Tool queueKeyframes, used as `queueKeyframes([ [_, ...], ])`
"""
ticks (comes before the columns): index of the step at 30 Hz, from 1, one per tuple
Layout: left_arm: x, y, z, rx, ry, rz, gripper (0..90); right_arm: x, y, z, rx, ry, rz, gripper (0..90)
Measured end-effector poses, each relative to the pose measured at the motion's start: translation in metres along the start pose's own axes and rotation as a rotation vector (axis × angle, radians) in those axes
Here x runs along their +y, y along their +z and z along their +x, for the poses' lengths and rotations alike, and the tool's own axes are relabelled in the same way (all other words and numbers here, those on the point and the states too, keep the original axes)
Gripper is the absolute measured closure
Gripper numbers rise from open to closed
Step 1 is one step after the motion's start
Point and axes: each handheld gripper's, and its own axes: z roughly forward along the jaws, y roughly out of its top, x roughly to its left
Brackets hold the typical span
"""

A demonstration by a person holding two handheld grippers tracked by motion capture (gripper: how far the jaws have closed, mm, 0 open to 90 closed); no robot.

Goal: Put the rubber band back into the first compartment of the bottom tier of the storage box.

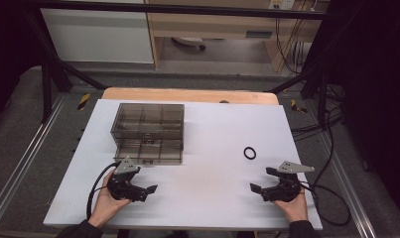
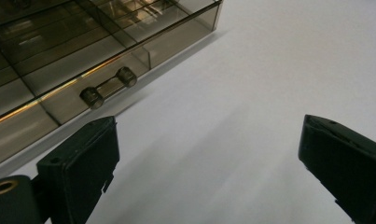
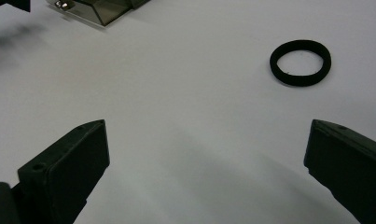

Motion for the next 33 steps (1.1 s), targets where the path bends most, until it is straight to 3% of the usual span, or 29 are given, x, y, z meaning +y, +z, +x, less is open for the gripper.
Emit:
queueKeyframes([
  [33,0.038,0.027,-0.031,-0.048,0.049,0.005,4.2,0.0,0.0,0.001,-0.004,-0.006,0.009,0.7],
])
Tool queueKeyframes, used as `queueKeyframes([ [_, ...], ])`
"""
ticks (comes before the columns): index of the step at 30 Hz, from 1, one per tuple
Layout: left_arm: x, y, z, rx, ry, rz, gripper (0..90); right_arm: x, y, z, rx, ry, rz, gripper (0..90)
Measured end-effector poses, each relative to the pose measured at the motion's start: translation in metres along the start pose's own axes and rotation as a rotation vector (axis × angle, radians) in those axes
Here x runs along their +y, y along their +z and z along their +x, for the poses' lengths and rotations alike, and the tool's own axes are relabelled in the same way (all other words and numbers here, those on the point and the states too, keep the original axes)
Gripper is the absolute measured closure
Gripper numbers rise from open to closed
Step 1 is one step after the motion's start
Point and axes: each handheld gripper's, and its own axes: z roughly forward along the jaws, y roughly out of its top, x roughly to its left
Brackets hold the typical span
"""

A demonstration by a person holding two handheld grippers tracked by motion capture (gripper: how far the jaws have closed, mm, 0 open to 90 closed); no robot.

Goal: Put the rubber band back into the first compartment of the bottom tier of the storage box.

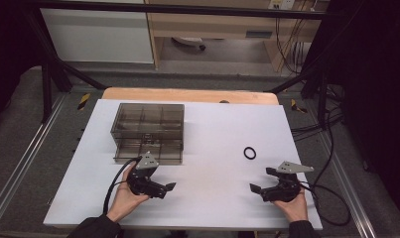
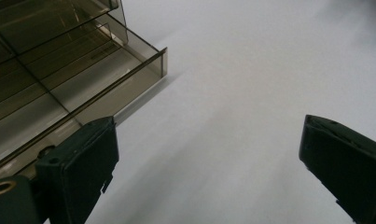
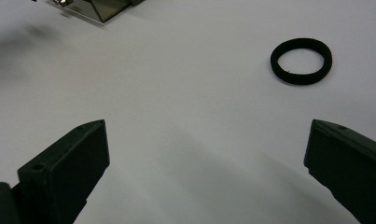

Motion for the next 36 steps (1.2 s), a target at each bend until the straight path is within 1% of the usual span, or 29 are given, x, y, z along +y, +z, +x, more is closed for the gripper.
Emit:
queueKeyframes([
  [8,0.009,0.008,-0.005,-0.01,0.005,0.002,4.1,0.0,0.0,0.0,0.001,-0.001,0.001,0.8],
  [14,0.016,0.016,-0.01,-0.014,0.022,0.008,3.9,0.0,0.0,0.0,0.001,-0.001,-0.001,0.7],
  [17,0.021,0.02,-0.012,-0.022,0.025,0.006,3.9,0.0,0.0,0.0,0.002,0.001,0.0,0.7],
  [21,0.028,0.027,-0.017,-0.03,0.038,0.008,3.9,0.001,0.001,0.001,0.0,-0.002,0.003,0.8],
  [28,0.037,0.034,-0.022,-0.039,0.05,0.01,3.9,0.001,0.001,0.001,0.0,-0.003,0.004,0.7],
  [36,0.049,0.045,-0.028,-0.055,0.052,0.002,3.9,0.0,0.001,0.001,-0.001,-0.008,0.007,0.7],
])
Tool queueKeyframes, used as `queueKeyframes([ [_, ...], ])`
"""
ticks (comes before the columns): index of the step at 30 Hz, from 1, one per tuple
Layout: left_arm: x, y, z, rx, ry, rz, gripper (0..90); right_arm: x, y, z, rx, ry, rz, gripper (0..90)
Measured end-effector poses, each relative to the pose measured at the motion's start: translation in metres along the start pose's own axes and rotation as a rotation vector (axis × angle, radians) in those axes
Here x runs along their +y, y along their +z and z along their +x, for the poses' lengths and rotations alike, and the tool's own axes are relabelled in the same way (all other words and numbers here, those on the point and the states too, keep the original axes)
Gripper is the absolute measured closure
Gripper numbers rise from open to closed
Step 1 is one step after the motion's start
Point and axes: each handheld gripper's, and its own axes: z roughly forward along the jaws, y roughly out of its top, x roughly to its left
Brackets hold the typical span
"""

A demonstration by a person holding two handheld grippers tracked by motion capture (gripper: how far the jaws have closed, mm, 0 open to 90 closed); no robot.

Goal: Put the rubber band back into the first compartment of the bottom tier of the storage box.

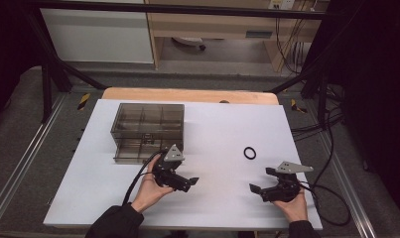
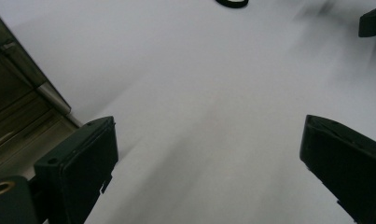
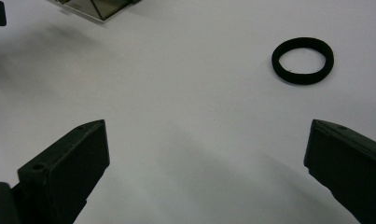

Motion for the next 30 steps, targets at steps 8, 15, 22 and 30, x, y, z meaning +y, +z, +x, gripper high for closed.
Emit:
queueKeyframes([
  [8,0.012,0.014,-0.002,-0.008,-0.002,-0.001,4.0,0.0,0.001,0.0,0.0,0.001,0.0,0.7],
  [15,0.021,0.025,-0.002,-0.009,-0.009,0.003,4.1,0.0,0.001,0.0,0.001,-0.001,-0.002,0.7],
  [22,0.029,0.038,-0.002,-0.006,-0.014,0.011,4.2,0.0,0.001,0.0,0.001,0.0,-0.001,0.8],
  [30,0.04,0.053,-0.004,0.0,-0.018,0.013,4.4,0.0,0.0,0.0,0.002,-0.001,0.0,0.8],
])
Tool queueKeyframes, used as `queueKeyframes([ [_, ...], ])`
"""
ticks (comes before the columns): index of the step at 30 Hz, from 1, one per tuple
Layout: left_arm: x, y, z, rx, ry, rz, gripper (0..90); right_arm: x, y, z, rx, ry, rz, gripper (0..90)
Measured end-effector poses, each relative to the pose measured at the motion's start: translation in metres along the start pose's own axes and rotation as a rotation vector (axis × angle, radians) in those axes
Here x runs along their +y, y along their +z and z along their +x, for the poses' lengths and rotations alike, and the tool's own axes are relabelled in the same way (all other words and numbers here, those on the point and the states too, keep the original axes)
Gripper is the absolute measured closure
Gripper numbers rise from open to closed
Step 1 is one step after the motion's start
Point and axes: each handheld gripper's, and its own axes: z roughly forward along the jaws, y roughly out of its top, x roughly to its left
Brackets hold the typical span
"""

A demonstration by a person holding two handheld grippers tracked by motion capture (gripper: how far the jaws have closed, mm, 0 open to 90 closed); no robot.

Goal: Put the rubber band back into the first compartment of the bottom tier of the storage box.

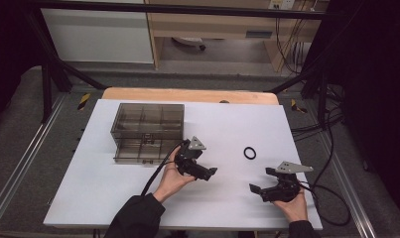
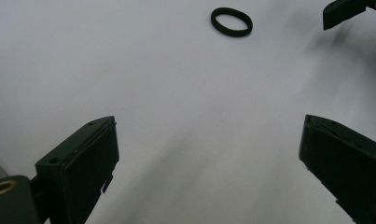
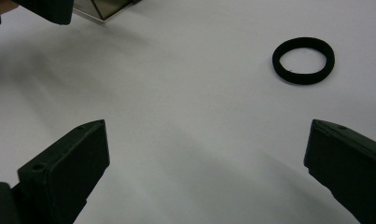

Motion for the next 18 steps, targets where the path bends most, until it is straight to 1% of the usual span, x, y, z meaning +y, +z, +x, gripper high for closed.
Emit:
queueKeyframes([
  [3,0.004,0.005,-0.001,0.004,0.006,0.009,4.4,0.0,0.0,0.0,0.0,0.0,0.0,0.7],
  [4,0.006,0.007,-0.001,0.004,0.0,0.002,4.6,0.0,0.0,0.0,-0.001,0.0,-0.001,0.7],
  [5,0.007,0.009,-0.001,0.004,-0.002,0.005,4.6,0.0,0.0,0.0,-0.001,0.0,-0.001,0.7],
  [9,0.015,0.015,-0.003,0.013,0.004,0.012,4.6,0.0,0.0,0.0,-0.001,-0.001,0.001,0.7],
  [13,0.022,0.022,-0.002,0.015,-0.006,0.011,4.9,0.0,0.0,0.0,0.0,-0.002,0.001,0.8],
  [18,0.029,0.03,-0.002,0.024,-0.006,0.017,5.4,0.0,0.0,0.0,-0.001,-0.001,0.003,0.7],
])
